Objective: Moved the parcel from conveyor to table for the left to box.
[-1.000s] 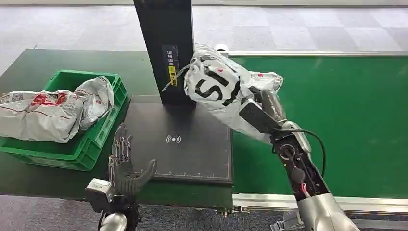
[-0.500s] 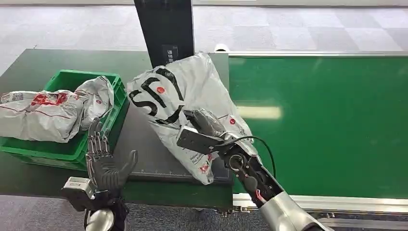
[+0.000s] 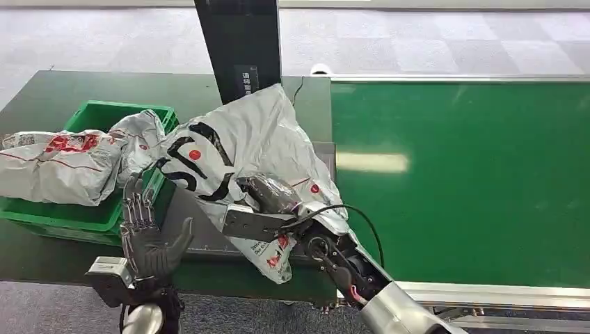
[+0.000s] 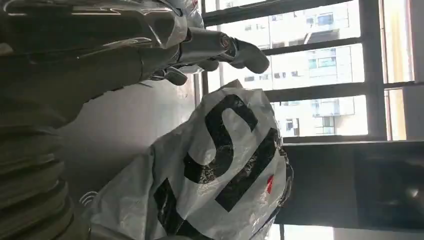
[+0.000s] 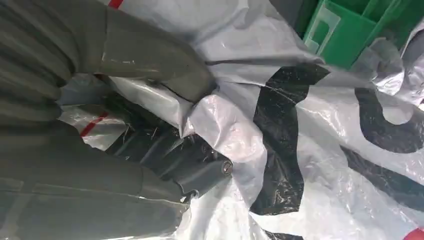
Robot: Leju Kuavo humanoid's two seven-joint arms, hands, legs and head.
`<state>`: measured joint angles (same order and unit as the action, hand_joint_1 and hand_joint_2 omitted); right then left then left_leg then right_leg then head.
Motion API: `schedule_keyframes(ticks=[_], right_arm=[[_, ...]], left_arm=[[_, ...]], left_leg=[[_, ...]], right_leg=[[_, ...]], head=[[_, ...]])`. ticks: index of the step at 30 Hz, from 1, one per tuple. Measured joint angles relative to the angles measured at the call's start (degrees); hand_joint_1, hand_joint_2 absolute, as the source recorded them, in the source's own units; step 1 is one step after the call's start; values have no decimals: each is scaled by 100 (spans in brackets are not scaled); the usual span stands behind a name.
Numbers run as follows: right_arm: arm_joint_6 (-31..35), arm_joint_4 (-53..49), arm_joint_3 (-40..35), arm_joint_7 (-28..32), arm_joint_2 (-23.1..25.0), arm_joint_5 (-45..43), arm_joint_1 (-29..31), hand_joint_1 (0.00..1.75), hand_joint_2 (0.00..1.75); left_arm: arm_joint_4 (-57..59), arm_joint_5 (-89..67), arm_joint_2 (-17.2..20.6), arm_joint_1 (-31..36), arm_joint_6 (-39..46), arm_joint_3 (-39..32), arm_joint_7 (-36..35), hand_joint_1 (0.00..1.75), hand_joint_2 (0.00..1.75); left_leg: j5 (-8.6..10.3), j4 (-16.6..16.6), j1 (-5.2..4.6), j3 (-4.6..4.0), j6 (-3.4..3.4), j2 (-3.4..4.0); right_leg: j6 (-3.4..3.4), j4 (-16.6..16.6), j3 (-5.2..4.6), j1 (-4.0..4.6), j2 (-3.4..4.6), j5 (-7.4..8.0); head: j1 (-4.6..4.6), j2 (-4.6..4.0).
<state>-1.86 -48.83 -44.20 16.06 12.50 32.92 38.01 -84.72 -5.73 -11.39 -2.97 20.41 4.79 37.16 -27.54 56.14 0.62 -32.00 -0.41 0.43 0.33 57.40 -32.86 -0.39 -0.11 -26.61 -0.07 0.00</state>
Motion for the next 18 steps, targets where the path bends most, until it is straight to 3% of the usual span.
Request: schedule_keyframes(ticks=[11,12,15,16,18], right_arm=[[7,54,-100,-15,20,0,2,175,175],[7,57,-103,-15,20,0,3,0,175],[22,59,-107,-46,20,-9,3,0,175],[85,68,-105,-164,24,-18,5,0,0],[255,118,-83,-417,33,-72,25,0,0]], left_arm=[[-39,0,-4,-16,4,-28,-11,0,175],[-39,0,-4,-16,4,-33,-11,0,175],[-39,-2,-4,-18,4,-48,-11,0,175],[-42,0,-4,-20,9,-55,-22,0,175],[-46,-2,-7,-44,24,-66,-57,0,175]], left_leg=[[0,0,0,0,0,-1],[0,0,0,0,0,-1],[0,0,0,0,0,-1],[0,0,0,0,0,-1],[0,0,0,0,0,-1]], right_leg=[[0,0,0,0,0,0],[0,0,0,0,0,0],[0,0,0,0,0,0],[0,0,0,0,0,0],[0,0,0,0,0,0]], head=[[0,0],[0,0],[0,0],[0,0],[0,0]])
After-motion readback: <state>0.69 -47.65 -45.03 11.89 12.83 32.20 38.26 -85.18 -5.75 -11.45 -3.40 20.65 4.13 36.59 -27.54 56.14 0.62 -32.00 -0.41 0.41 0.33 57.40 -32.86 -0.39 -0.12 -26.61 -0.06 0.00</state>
